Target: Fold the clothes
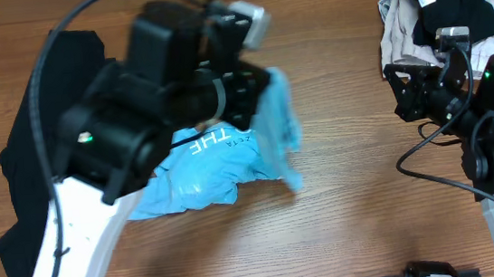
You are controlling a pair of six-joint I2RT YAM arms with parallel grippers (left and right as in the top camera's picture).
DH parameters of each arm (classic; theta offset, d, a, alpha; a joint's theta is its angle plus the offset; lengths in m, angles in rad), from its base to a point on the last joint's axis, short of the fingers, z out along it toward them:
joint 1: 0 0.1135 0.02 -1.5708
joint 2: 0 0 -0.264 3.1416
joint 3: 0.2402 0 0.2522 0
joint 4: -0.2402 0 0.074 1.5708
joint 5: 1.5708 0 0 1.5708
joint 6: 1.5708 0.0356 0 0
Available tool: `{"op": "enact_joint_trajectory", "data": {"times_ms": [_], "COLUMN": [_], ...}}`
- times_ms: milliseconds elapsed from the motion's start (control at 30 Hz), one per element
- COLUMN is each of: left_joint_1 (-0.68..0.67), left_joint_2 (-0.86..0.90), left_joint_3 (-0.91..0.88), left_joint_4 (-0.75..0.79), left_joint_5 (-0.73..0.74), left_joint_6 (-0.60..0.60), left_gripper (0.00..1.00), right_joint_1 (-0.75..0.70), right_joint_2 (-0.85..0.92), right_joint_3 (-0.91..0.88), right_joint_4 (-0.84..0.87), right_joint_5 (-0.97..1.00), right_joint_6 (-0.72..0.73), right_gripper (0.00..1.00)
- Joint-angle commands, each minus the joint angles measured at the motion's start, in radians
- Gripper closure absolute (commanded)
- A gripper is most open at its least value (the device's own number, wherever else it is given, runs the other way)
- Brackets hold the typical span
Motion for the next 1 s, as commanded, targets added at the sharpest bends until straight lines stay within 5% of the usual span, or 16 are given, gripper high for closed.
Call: {"op": "enact_joint_trajectory", "data": {"times_ms": [0,333,700,967], "left_joint_1": [0.1,0.388,0.405,0.395], "left_joint_2": [-0.009,0.072,0.103,0.1], "left_joint_3": [0.016,0.016,0.016,0.016], "left_joint_4": [-0.086,-0.155,-0.148,-0.145], "left_joint_5": [-0.296,-0.449,-0.475,-0.401], "left_joint_6": [0.052,0.11,0.12,0.12], "left_gripper": [0.96,0.96,0.96,0.96], "right_joint_1": [0.019,0.204,0.472,0.466], "right_joint_2": [0.034,0.217,0.491,0.492], "right_joint_3": [0.014,0.014,0.014,0.035], "right_joint_4": [0.006,0.06,0.211,0.224], "right_joint_5": [-0.002,0.0,0.03,0.021], "right_joint_6": [-0.005,-0.004,0.065,0.076], "right_gripper": [0.96,0.96,0.96,0.96]}}
